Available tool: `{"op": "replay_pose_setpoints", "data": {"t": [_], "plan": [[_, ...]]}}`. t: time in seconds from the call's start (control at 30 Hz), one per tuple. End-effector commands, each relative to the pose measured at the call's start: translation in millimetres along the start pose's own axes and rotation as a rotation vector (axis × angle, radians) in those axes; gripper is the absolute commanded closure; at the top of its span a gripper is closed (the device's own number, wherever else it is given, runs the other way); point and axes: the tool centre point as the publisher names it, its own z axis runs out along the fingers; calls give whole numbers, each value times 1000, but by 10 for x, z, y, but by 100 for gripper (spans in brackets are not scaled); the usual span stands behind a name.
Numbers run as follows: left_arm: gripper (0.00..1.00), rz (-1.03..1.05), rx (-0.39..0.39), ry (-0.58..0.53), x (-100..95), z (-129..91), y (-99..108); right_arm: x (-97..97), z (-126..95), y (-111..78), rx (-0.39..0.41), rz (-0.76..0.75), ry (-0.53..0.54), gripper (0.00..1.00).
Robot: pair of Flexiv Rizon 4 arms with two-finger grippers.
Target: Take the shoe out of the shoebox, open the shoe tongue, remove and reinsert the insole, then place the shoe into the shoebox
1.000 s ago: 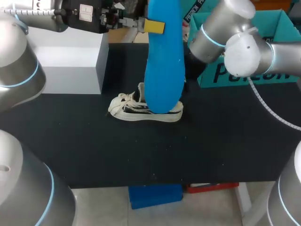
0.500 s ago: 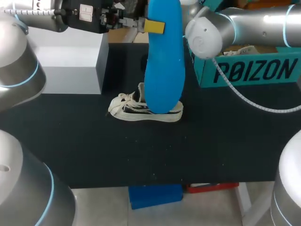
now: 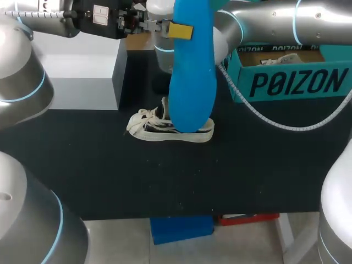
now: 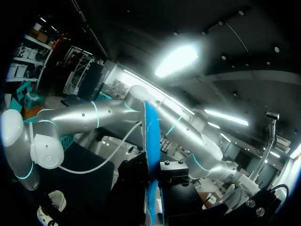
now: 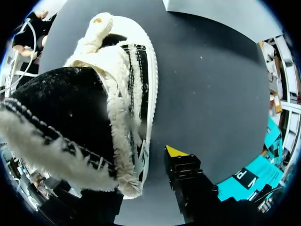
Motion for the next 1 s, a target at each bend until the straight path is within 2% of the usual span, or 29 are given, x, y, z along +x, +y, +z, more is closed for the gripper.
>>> {"op": "replay_pose_setpoints", "data": {"t": [0.03,0.1,0.17,0.43,0.57,0.63,0.73,0.83,0.97,1.0], "plan": [[100,0,1,-3,0,9,4,-2,82,-9,-64,9,5,100],[100,0,1,-3,0,9,4,-4,100,-6,-110,2,8,100],[100,0,1,-3,0,9,4,-23,84,4,-193,-8,-25,100],[100,0,1,-3,0,9,4,-23,84,4,-193,-8,-25,100],[100,0,1,-3,0,9,4,-443,-432,268,-197,-204,-92,100],[100,0,1,-3,0,9,4,-589,-569,354,-190,-251,-98,100],[100,0,1,-3,0,9,4,-677,-607,452,-191,-305,-69,100],[100,0,1,-3,0,9,4,-680,-566,515,-199,-343,34,100],[100,0,1,-3,0,9,4,-687,-665,470,-174,-368,122,100],[100,0,1,-3,0,9,4,-684,-707,436,-193,-358,128,100]]}}
